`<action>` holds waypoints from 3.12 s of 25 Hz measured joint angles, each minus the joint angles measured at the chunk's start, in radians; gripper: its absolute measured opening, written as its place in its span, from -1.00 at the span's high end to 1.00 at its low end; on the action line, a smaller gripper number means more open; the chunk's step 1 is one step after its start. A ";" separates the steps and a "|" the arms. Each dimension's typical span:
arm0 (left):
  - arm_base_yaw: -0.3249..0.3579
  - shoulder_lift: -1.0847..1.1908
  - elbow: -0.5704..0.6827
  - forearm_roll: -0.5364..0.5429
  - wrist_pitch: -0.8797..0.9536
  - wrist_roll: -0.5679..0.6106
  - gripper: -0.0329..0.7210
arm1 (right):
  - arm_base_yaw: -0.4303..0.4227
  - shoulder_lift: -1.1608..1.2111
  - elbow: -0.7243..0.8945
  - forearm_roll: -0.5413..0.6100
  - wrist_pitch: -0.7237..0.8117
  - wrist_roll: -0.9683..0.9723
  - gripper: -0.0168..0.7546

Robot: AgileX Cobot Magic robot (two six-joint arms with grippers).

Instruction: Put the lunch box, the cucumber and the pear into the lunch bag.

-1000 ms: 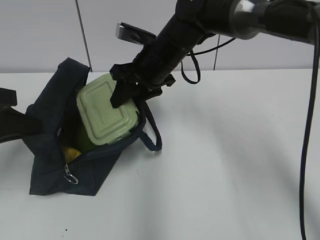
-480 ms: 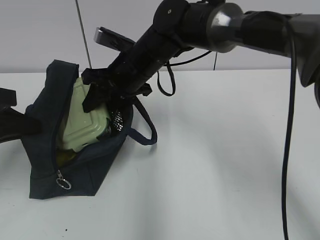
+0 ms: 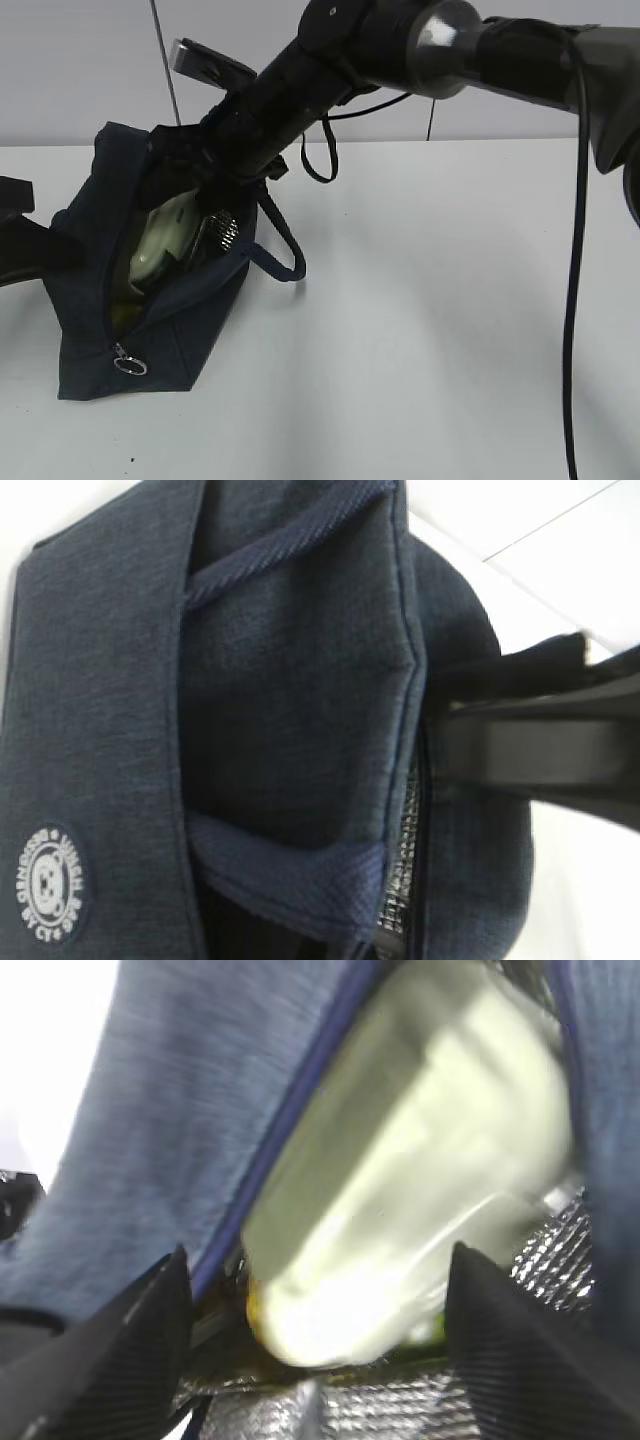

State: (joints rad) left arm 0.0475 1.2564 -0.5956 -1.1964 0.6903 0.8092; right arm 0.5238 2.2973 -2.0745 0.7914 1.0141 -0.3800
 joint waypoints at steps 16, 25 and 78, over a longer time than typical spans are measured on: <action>0.000 0.000 0.000 0.000 -0.004 0.000 0.96 | -0.028 0.005 -0.313 -0.358 0.231 0.232 -0.51; 0.000 0.000 0.000 0.000 -0.004 0.000 0.96 | -0.016 0.113 -0.315 -0.326 0.231 0.251 -0.35; -0.471 0.309 -0.229 -0.416 -0.169 0.149 0.96 | -0.161 -0.250 0.098 -0.601 0.238 0.093 -0.49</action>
State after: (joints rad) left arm -0.4230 1.5650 -0.8247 -1.6127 0.5215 0.9578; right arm 0.3623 2.0470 -1.9761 0.1900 1.2522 -0.2870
